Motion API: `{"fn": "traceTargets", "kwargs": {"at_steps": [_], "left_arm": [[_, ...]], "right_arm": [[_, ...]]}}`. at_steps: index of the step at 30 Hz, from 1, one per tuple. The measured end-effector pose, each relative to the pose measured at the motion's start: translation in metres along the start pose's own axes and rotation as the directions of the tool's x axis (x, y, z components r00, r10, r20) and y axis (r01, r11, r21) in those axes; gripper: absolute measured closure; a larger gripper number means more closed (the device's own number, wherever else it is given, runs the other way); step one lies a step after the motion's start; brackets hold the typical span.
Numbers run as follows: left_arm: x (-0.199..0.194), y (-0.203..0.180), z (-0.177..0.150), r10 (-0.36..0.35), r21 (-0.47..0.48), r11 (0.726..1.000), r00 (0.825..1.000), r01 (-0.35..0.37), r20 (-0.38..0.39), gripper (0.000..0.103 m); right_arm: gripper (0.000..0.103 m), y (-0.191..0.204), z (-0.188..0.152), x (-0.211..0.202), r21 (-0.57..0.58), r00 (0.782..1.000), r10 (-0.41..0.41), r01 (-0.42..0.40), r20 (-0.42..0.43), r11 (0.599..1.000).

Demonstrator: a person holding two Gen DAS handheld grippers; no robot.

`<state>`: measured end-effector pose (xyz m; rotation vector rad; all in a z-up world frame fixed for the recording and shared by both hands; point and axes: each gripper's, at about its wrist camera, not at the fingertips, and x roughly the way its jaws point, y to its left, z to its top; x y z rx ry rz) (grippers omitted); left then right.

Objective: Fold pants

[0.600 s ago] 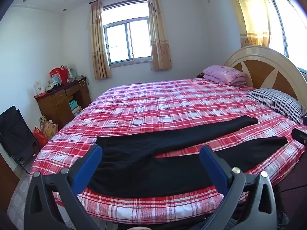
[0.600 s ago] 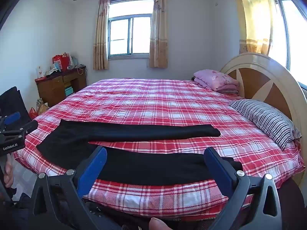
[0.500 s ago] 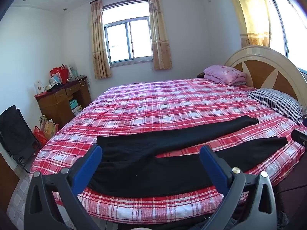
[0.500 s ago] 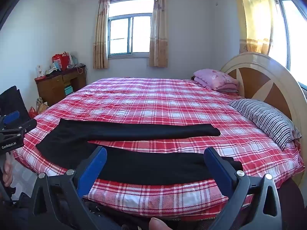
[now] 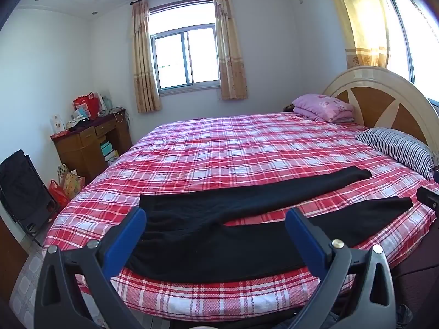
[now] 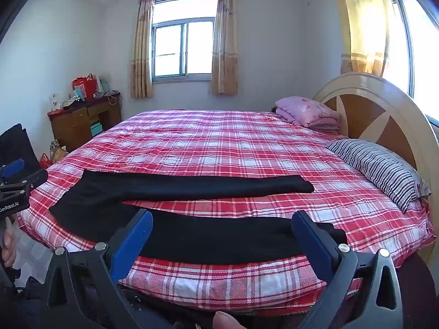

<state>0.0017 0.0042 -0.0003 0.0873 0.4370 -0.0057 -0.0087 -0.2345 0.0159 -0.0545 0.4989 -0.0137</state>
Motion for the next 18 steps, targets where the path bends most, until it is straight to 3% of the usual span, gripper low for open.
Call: {"fn": "traceTargets", "kwargs": {"at_steps": [18], "left_arm": [[0.0053, -0.0014, -0.0036, 0.001, 0.005, 1.0, 1.0, -0.001, -0.018, 0.0]], "right_arm": [[0.001, -0.0022, -0.002, 0.0028, 0.008, 1.0, 0.0, 0.0, -0.01, 1.0]]}}
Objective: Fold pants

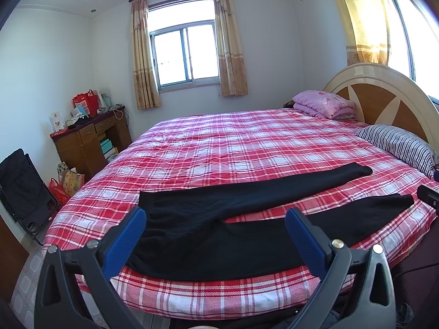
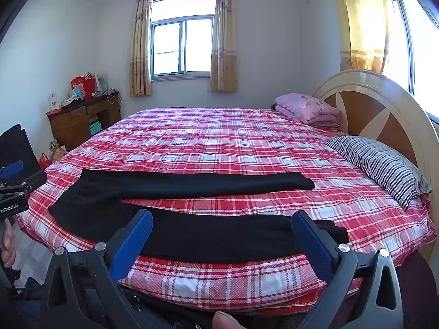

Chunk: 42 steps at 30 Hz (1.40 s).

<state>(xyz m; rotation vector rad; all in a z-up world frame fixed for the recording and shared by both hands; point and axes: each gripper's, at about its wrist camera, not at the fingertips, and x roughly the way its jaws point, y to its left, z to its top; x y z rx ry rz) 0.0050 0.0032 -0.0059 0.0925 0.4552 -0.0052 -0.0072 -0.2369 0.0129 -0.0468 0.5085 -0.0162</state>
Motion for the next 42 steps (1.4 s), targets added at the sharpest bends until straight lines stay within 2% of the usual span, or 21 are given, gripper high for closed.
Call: {"fn": "traceTargets", "kwargs": {"at_steps": [42], "left_arm": [[0.01, 0.002, -0.003, 0.004, -0.004, 1.0, 1.0, -0.004, -0.028, 0.0]], "right_arm": [[0.001, -0.006, -0.001, 0.016, 0.012, 0.999, -0.013, 0.013, -0.032, 1.0]]}}
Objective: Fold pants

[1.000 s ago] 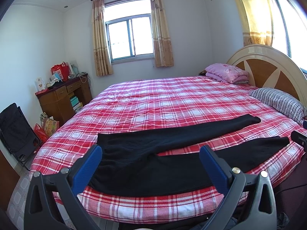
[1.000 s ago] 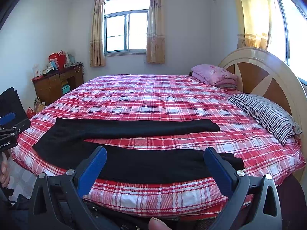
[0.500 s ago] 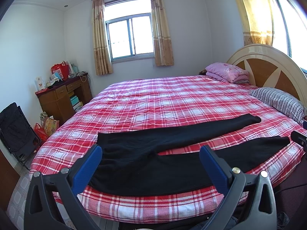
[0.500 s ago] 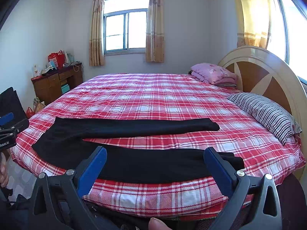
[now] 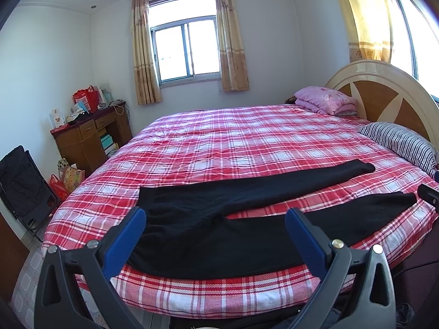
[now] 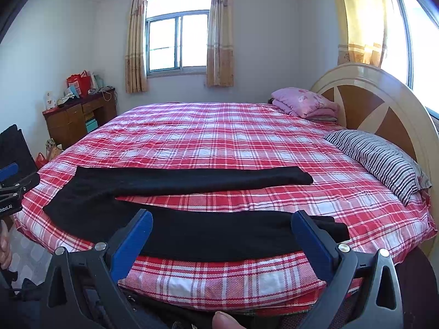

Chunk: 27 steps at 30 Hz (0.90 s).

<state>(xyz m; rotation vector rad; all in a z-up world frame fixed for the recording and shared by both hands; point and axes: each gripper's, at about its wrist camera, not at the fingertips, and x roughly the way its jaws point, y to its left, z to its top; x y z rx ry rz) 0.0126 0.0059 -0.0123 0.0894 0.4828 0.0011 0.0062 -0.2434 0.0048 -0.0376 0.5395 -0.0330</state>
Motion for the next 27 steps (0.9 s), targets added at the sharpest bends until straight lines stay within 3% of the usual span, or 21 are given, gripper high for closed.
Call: {"fn": "traceTargets", "kwargs": {"at_steps": [18, 27], "left_arm": [[0.032, -0.006, -0.013, -0.004, 0.019, 1.0, 0.996, 0.006, -0.093, 0.0], [0.098, 0.018, -0.015, 0.088, 0.056, 0.995, 0.984, -0.08, -0.154, 0.0]], "right_arm": [[0.001, 0.005, -0.009, 0.029, -0.009, 0.998, -0.004, 0.003, -0.064, 1.0], [0.001, -0.001, -0.021, 0.102, -0.066, 0.989, -0.033, 0.024, -0.145, 0.998]]}}
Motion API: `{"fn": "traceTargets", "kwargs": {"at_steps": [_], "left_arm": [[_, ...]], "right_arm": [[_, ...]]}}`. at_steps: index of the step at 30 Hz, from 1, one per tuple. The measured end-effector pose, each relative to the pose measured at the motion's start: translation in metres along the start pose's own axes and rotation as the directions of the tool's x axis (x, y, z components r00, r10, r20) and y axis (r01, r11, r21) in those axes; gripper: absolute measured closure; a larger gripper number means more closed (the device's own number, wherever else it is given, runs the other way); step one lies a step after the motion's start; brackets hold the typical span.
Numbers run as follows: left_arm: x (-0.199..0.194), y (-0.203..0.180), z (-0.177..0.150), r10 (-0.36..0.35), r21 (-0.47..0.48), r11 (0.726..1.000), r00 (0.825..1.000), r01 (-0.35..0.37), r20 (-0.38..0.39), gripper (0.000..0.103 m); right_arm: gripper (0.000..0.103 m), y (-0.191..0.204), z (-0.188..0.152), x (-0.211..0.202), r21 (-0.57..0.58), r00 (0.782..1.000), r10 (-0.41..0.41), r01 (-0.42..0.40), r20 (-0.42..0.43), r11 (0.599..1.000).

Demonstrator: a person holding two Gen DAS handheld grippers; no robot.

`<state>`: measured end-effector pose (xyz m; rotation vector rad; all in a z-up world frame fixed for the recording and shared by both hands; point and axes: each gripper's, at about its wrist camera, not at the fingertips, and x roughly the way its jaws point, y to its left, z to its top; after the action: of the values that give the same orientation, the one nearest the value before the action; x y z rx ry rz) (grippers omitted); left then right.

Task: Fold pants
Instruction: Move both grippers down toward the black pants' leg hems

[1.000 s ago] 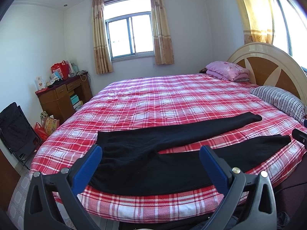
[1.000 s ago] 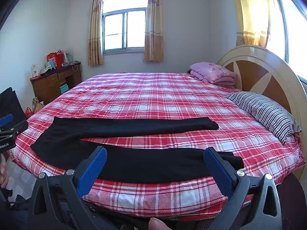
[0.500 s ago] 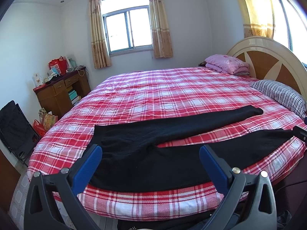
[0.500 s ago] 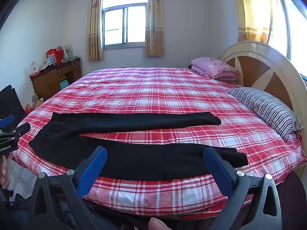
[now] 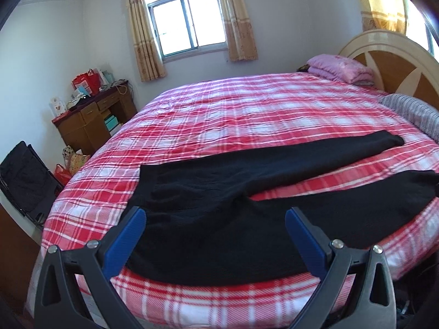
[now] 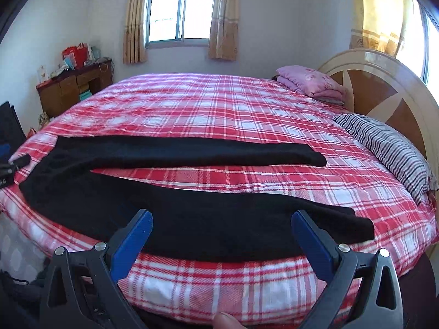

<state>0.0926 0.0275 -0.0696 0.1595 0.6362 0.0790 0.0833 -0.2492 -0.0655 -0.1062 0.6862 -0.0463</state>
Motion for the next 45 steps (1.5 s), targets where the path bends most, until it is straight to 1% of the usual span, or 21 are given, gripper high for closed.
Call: {"fn": "traceTargets", "kwargs": {"at_steps": [1, 3, 5, 8, 11, 15, 19, 22, 25, 27, 28, 32, 33, 34, 37, 39, 40, 42, 43, 44, 45], "left_arm": [[0.014, 0.007, 0.003, 0.024, -0.005, 1.0, 1.0, -0.024, -0.015, 0.0], [0.042, 0.025, 0.011, 0.053, -0.031, 0.998, 0.998, -0.055, -0.044, 0.0], [0.071, 0.046, 0.018, 0.101, -0.051, 0.993, 0.992, -0.105, -0.076, 0.0], [0.107, 0.072, 0.028, 0.174, -0.057, 0.982, 0.979, -0.18, -0.104, 0.0], [0.138, 0.092, 0.036, 0.201, -0.061, 0.975, 0.968, -0.212, -0.15, 0.0], [0.179, 0.111, 0.04, 0.21, -0.051, 0.973, 0.954, -0.225, -0.213, 0.0], [0.22, 0.125, 0.039, 0.167, -0.038, 0.982, 0.946, -0.185, -0.277, 0.0], [0.241, 0.137, 0.042, 0.155, -0.045, 0.983, 0.94, -0.177, -0.304, 0.003], [0.259, 0.147, 0.049, 0.118, -0.073, 0.986, 0.941, -0.148, -0.319, 0.009], [0.27, 0.148, 0.052, 0.092, -0.072, 0.99, 0.939, -0.122, -0.331, 0.021], [0.277, 0.146, 0.053, 0.08, -0.068, 0.992, 0.936, -0.11, -0.343, 0.023], [0.297, 0.142, 0.049, 0.021, -0.078, 0.995, 0.919, -0.056, -0.393, 0.05], [0.301, 0.142, 0.047, 0.004, -0.086, 0.995, 0.917, -0.042, -0.4, 0.052], [0.301, 0.142, 0.045, 0.003, -0.088, 0.995, 0.919, -0.041, -0.395, 0.052], [0.3, 0.141, 0.042, -0.026, -0.092, 0.996, 0.93, -0.009, -0.367, 0.056], [0.3, 0.143, 0.042, -0.062, -0.107, 0.994, 0.93, 0.025, -0.362, 0.066], [0.299, 0.145, 0.042, -0.08, -0.116, 0.992, 0.93, 0.04, -0.36, 0.068], [0.298, 0.146, 0.044, -0.106, -0.132, 0.989, 0.926, 0.062, -0.363, 0.078], [0.298, 0.145, 0.046, -0.107, -0.128, 0.99, 0.925, 0.064, -0.364, 0.08], [0.298, 0.143, 0.046, -0.1, -0.117, 0.991, 0.925, 0.061, -0.366, 0.081], [0.298, 0.14, 0.047, -0.09, -0.102, 0.993, 0.925, 0.056, -0.369, 0.083]], "right_arm": [[0.001, -0.003, 0.002, 0.009, 0.001, 1.0, 0.001, -0.001, -0.015, 1.0], [0.001, -0.014, 0.007, 0.031, 0.031, 0.998, 0.041, -0.04, -0.04, 0.999], [0.001, -0.025, 0.015, 0.052, 0.061, 0.997, 0.061, -0.058, -0.049, 0.996], [0.001, -0.036, 0.029, 0.079, 0.064, 0.997, 0.029, -0.025, -0.075, 0.998], [0.001, -0.048, 0.042, 0.1, 0.051, 0.995, 0.005, 0.0, -0.098, 0.999], [0.001, -0.068, 0.059, 0.127, 0.05, 0.992, -0.019, 0.026, -0.128, 0.998], [0.001, -0.089, 0.072, 0.155, 0.046, 0.985, -0.058, 0.066, -0.165, 0.997], [0.001, -0.102, 0.079, 0.17, 0.049, 0.978, -0.076, 0.087, -0.194, 0.995], [0.001, -0.113, 0.085, 0.184, 0.049, 0.972, -0.081, 0.094, -0.221, 0.994], [0.001, -0.12, 0.088, 0.192, 0.049, 0.969, -0.09, 0.104, -0.23, 0.993], [0.001, -0.125, 0.091, 0.197, 0.048, 0.967, -0.099, 0.113, -0.234, 0.992], [0.001, -0.146, 0.099, 0.214, 0.081, 0.961, -0.107, 0.131, -0.254, 0.988], [0.001, -0.151, 0.101, 0.218, 0.088, 0.96, -0.111, 0.137, -0.257, 0.987], [0.001, -0.155, 0.102, 0.222, 0.094, 0.959, -0.114, 0.143, -0.261, 0.985], [0.001, -0.169, 0.107, 0.232, 0.115, 0.954, -0.121, 0.158, -0.274, 0.981], [0.001, -0.176, 0.109, 0.238, 0.124, 0.951, -0.129, 0.169, -0.281, 0.978], [0.003, -0.182, 0.11, 0.243, 0.127, 0.947, -0.139, 0.182, -0.29, 0.975], [0.014, -0.192, 0.112, 0.25, 0.138, 0.942, -0.146, 0.195, -0.302, 0.971], [0.023, -0.196, 0.113, 0.256, 0.138, 0.937, -0.147, 0.199, -0.316, 0.97], [0.027, -0.201, 0.114, 0.261, 0.135, 0.931, -0.15, 0.205, -0.332, 0.969], [0.027, -0.205, 0.115, 0.266, 0.137, 0.928, -0.154, 0.21, -0.34, 0.968]]}}
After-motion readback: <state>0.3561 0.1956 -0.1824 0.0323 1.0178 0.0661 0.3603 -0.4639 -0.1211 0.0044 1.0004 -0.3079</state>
